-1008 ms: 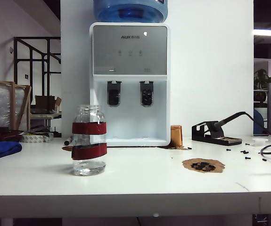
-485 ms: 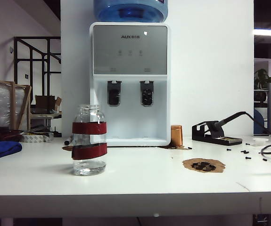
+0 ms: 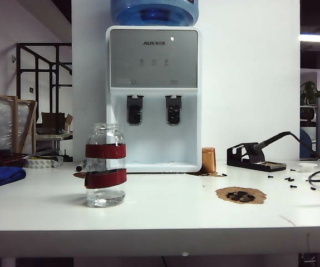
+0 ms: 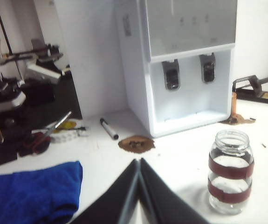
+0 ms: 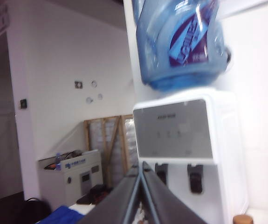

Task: Pick up the water bottle with two loops of red belts, then reach the front water dispenser and gently press the gray-black baffle horizontally to get a little water.

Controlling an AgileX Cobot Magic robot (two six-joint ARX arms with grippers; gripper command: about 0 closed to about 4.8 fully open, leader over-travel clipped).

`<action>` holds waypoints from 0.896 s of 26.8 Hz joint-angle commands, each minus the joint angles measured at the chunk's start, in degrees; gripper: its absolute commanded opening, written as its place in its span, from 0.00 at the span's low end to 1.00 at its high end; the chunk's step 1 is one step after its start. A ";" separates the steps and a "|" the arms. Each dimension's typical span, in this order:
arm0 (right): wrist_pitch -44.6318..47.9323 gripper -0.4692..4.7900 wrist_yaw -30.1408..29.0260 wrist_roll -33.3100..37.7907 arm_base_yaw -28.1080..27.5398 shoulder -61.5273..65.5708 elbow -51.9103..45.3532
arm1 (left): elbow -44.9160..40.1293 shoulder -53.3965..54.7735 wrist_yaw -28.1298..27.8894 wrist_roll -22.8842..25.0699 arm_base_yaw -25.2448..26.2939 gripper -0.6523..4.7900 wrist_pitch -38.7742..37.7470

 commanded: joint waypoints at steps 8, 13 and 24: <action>-2.89 0.08 -11.63 -0.17 0.13 27.78 23.98 | 17.59 12.31 6.10 -2.56 -0.02 0.11 -12.07; 2.62 0.72 -17.49 -16.35 4.72 44.63 34.16 | 25.11 13.60 11.82 -2.10 -0.02 0.11 -19.93; 3.43 1.00 -7.96 -25.77 27.43 58.82 34.14 | 33.92 13.62 16.24 6.78 -0.11 0.11 -35.52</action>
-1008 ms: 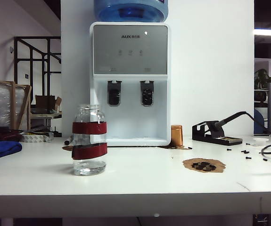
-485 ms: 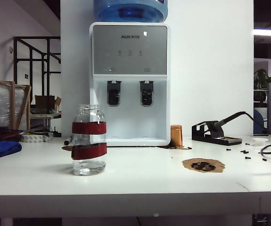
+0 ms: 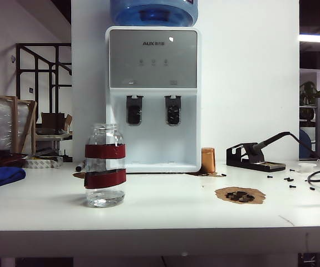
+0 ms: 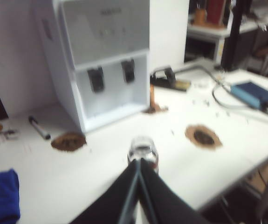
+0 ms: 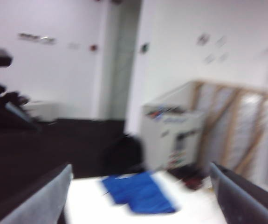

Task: Pick up the water bottle with two loops of red belts, then reach the front water dispenser and gently press the gray-black baffle horizontally to get a little water.

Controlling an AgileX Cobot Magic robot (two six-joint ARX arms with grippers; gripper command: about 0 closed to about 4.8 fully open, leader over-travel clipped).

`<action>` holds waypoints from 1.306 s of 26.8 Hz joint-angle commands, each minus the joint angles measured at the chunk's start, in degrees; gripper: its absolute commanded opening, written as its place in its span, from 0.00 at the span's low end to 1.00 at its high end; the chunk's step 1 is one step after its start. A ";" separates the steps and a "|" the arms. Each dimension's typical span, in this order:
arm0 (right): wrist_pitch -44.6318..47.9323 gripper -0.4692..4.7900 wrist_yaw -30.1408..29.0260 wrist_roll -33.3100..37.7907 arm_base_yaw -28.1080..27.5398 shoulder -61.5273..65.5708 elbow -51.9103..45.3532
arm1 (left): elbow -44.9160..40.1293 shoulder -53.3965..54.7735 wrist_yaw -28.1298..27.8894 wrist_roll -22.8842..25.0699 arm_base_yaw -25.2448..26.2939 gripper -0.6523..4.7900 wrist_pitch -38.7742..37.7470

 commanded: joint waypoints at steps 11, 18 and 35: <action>10.47 1.00 7.52 -1.22 9.57 29.35 -0.68 | 1.27 0.13 3.10 5.92 -0.22 0.11 -12.15; 30.88 1.00 19.08 6.64 9.57 31.10 -12.13 | 1.36 0.13 2.91 5.95 -0.22 0.11 -13.22; 41.13 1.00 17.27 7.80 9.57 46.23 -13.51 | 2.19 0.13 2.86 5.92 -0.22 0.11 -12.87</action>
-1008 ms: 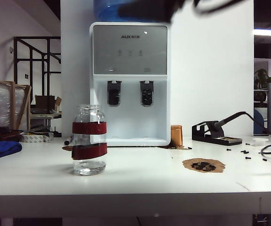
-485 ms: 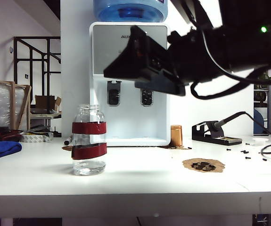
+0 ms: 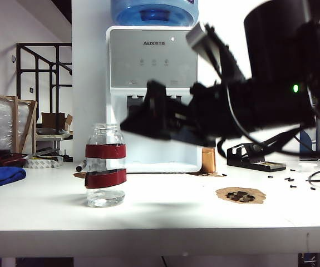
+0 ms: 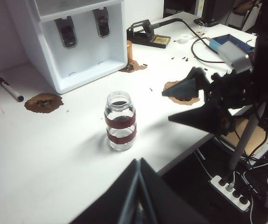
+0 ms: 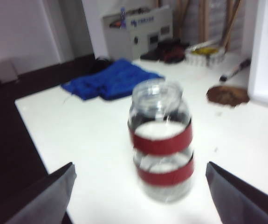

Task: Pick up the water bottle with two loops of red belts, then reach the front water dispenser and gently press the gray-black baffle horizontally to get a little water.

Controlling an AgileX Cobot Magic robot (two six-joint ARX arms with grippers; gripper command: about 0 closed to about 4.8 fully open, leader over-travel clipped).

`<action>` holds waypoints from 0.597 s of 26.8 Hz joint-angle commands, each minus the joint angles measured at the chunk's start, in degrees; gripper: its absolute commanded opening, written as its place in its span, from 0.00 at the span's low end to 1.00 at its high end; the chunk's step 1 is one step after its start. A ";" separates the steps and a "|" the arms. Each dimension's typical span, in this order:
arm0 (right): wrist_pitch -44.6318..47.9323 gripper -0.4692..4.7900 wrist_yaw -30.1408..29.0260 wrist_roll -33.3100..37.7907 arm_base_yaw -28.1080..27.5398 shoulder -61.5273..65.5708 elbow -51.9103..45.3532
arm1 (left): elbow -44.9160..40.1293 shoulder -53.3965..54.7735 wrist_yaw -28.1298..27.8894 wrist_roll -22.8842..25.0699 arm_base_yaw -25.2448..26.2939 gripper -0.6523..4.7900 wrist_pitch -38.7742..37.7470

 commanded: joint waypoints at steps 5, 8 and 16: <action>0.33 1.00 -12.02 -2.93 0.09 7.48 3.89 | 0.22 0.13 -1.20 0.15 -0.02 0.11 0.48; -0.04 1.00 -10.67 -4.09 -0.11 8.59 5.53 | 0.22 0.13 -1.33 0.13 0.00 0.11 0.55; -2.32 1.00 -7.82 -5.86 -0.52 13.11 10.73 | 0.20 0.13 -1.53 0.13 0.00 0.11 0.50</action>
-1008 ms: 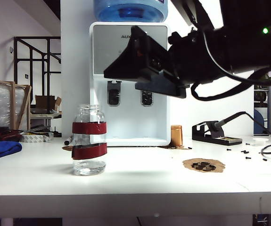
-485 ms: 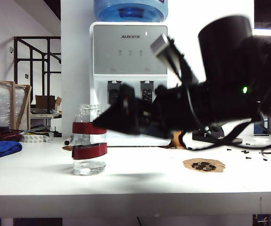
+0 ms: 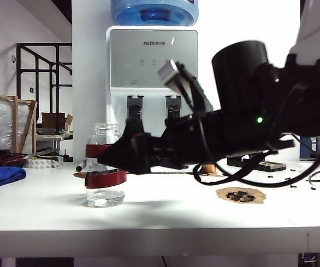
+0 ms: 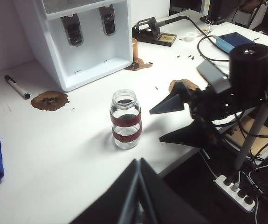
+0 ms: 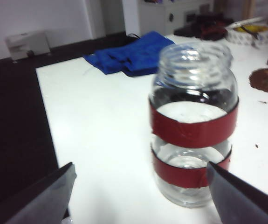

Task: Pick up the water bottle with two loops of red belts, then reach the front water dispenser and gently press the gray-black baffle horizontally to get a little water.

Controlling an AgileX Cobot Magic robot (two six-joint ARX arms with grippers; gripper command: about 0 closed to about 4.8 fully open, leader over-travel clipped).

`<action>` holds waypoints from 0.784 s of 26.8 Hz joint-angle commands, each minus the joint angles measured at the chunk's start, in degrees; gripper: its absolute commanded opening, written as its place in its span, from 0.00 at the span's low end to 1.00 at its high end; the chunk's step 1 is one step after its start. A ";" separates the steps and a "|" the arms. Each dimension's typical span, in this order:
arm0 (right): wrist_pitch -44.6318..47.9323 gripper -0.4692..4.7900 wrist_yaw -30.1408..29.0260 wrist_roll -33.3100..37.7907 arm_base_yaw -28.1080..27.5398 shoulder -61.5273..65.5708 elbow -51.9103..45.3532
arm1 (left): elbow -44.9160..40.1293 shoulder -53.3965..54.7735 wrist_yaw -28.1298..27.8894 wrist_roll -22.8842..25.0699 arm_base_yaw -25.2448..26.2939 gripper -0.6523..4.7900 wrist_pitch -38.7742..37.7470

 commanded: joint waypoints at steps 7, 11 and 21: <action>-0.33 1.00 2.40 -0.61 -0.35 3.91 3.93 | 0.20 0.13 -0.17 0.13 0.00 0.11 0.48; -0.68 1.00 1.92 -1.05 -1.20 4.98 5.95 | 0.22 0.13 -0.17 0.13 0.00 0.11 0.48; -1.25 1.00 -3.10 -1.33 -1.88 6.03 11.04 | 0.20 0.13 0.02 0.13 0.00 0.11 0.48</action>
